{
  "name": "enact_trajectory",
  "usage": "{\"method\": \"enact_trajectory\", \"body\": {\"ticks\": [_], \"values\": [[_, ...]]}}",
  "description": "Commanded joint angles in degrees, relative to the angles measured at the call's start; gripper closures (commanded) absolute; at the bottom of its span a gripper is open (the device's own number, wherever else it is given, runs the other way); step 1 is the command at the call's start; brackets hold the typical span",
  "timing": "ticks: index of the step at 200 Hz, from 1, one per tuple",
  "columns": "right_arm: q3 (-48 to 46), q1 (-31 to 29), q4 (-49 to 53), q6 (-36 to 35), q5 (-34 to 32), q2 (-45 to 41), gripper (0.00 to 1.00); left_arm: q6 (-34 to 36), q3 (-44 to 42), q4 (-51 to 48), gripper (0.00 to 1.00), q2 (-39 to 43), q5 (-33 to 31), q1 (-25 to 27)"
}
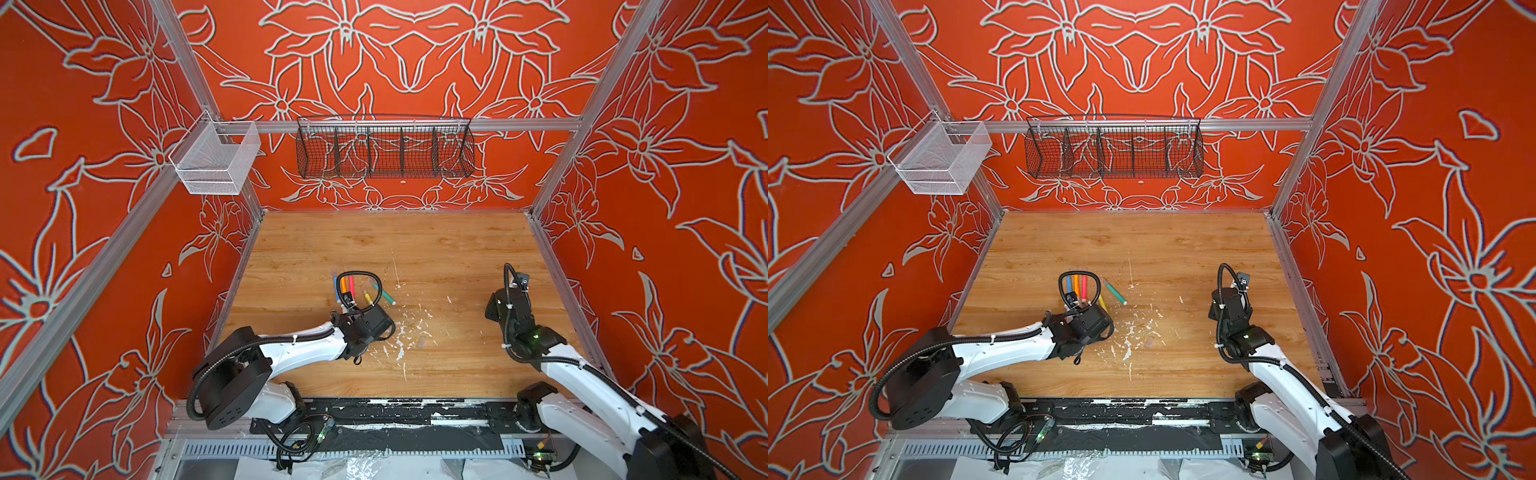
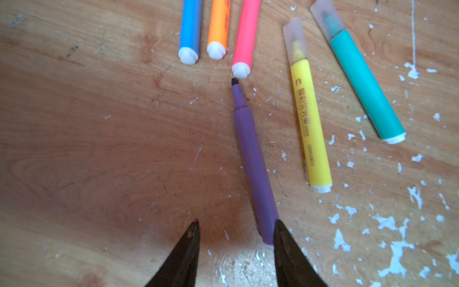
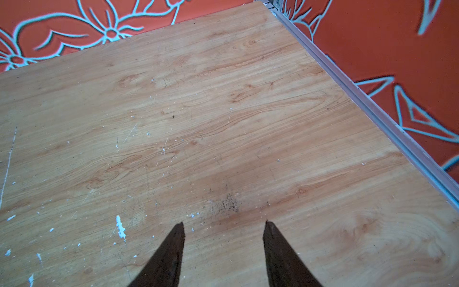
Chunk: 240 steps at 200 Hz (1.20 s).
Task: Insert the pens into the pen caps
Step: 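Lower the left gripper onto the purple marker, close and lift it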
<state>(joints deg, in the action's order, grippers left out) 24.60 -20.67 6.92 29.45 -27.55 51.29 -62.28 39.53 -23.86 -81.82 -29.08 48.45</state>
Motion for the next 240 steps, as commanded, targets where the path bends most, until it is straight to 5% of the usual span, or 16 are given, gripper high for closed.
{"method": "enact_trajectory", "body": {"ticks": [1, 82, 142, 180, 240], "values": [[-0.05, 0.36, -0.50, -0.54, 0.63, 0.37, 0.47, -1.52, 2.13, -0.79, 0.54, -2.97, -1.63, 0.16], [0.23, 0.42, -0.51, -0.61, 0.86, 1.00, 0.47, -0.67, 4.30, 1.40, 0.53, -10.94, -0.01, -2.37], [0.52, 0.36, -0.42, -0.62, 0.83, 1.51, 0.47, -0.97, 5.13, 1.01, 0.78, -14.31, 1.35, -3.28], [0.53, 0.36, -0.33, -0.62, 0.83, 1.45, 0.47, -0.51, 3.68, 1.42, 0.93, -11.62, 0.83, -3.27], [0.36, 0.36, -0.34, -0.54, 0.80, 1.34, 0.47, 5.84, -1.86, 5.32, 1.00, 2.08, 1.76, -3.27]]}}
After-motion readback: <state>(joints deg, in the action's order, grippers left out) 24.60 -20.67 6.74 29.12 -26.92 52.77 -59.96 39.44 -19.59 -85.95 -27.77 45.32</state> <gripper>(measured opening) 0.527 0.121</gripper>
